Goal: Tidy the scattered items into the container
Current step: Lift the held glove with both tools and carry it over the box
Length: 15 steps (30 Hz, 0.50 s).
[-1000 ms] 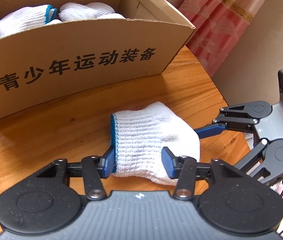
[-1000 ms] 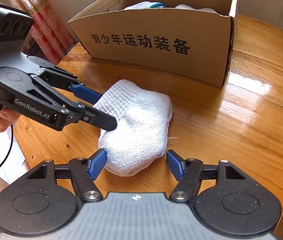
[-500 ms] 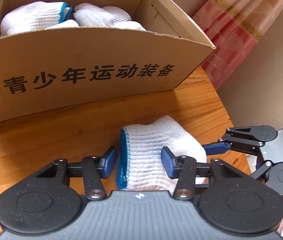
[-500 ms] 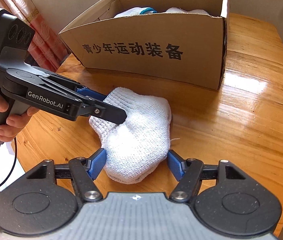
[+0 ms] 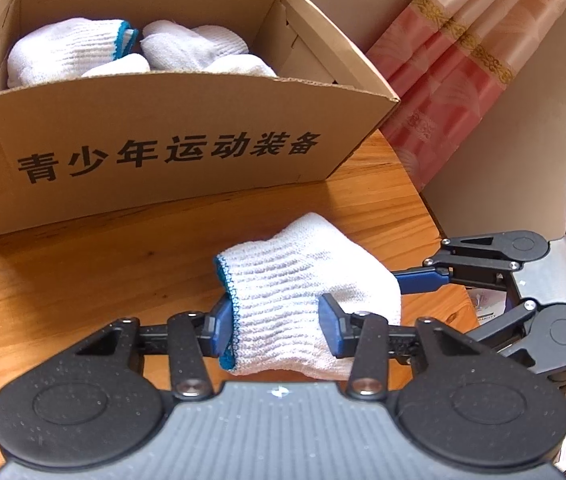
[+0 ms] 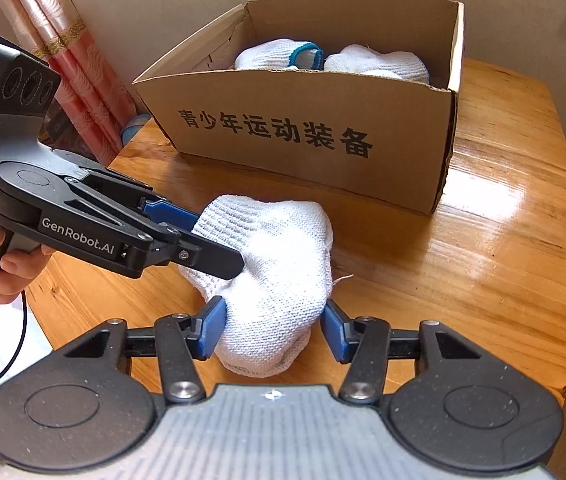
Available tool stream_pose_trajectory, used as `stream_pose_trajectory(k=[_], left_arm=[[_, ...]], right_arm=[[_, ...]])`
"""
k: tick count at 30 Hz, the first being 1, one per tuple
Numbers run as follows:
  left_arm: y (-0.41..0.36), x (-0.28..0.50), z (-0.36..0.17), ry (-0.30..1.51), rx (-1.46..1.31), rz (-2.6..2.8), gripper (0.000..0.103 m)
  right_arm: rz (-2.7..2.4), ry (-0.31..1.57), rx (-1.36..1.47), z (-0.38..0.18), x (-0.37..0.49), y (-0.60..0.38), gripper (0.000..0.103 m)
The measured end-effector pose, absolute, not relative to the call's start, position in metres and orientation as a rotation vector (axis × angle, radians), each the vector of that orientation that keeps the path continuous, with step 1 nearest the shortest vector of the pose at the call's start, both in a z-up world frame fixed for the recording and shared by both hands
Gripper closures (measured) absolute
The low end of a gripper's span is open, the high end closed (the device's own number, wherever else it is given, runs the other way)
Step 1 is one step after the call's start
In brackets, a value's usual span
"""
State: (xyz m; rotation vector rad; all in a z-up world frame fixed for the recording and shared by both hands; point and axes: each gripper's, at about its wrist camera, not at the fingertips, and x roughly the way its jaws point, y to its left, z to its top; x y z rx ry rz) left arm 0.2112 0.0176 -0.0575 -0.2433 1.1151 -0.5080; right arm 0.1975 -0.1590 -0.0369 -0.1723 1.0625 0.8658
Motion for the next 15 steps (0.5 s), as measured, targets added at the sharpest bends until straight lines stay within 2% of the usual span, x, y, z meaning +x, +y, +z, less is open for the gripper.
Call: stream_pose_trajectory(k=[15], left_arm=[[0.024, 0.190, -0.026, 1.039, -0.231, -0.489, 0.060]], right_arm=[[0.879, 0.983, -0.200, -0.008, 0.180, -0.156, 0.045]])
